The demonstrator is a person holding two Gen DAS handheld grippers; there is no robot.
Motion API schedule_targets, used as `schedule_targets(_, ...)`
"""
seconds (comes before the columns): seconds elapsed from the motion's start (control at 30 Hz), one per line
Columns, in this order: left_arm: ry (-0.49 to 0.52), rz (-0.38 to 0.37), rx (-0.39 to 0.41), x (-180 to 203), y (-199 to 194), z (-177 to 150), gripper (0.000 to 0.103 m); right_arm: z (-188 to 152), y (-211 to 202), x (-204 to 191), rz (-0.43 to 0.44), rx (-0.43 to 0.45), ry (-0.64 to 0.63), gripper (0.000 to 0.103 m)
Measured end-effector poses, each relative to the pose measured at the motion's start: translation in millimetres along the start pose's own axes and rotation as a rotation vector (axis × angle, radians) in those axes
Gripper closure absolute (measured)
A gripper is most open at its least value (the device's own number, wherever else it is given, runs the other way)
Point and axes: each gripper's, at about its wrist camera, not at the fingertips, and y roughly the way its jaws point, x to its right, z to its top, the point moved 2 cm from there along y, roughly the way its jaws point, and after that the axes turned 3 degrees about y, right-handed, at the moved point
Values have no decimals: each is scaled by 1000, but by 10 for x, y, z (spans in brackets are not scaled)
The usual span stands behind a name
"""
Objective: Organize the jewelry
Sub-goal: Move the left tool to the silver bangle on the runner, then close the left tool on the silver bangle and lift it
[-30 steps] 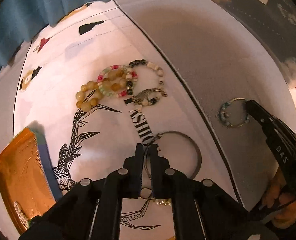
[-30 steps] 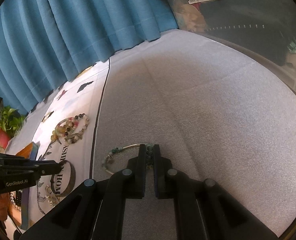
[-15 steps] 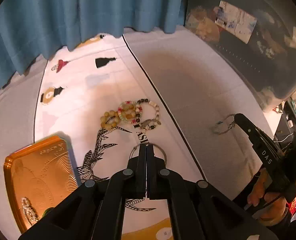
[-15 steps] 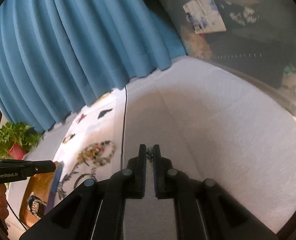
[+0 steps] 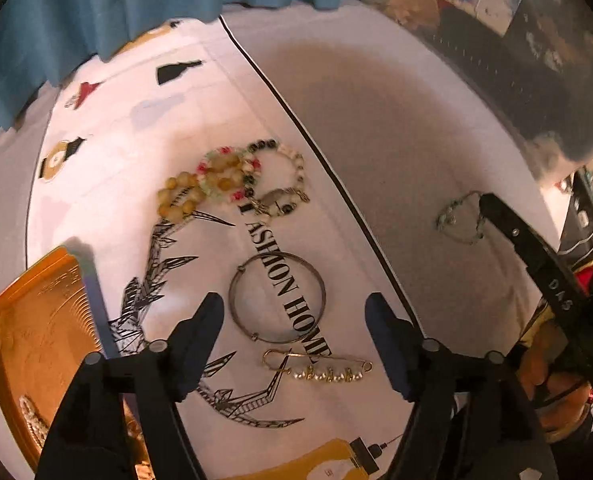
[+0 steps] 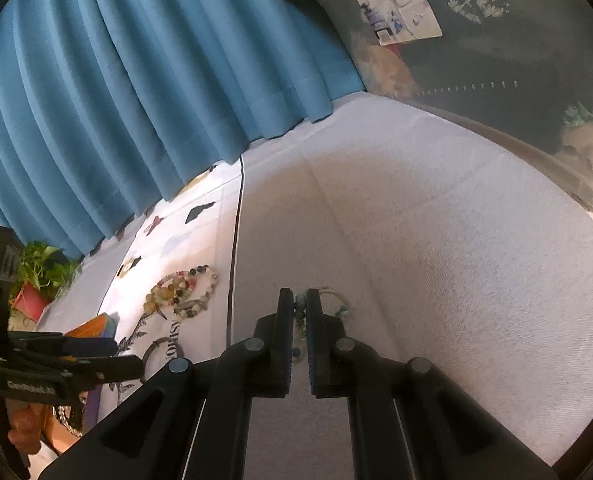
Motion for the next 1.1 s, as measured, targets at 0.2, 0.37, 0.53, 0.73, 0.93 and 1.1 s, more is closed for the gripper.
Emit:
schedule_targets(0.2,24,68,-67,44,288,29,30,-20,39,42,6,-9,1,96)
schedule_targets(0.37,-7,82,-85,-2,378,17,34,-31,62,81,-2,-13,6,96)
schedule_targets(0.53,-57,79,-44,-73,312,9,43,-31,65,98,-7,-9,7,96)
schedule_targets(0.73,-48,90,3,-56,190,-19,44,-38,82,109,-26,-15,1,96)
schedule_targets(0.93,-76,75,69,1,-153,-44,44,25,-18,78,-19,2,12,96)
schedule_targets(1.1,-92,77,117,-6,-488,-108,44,83,-166,-31,3,30,-3,96)
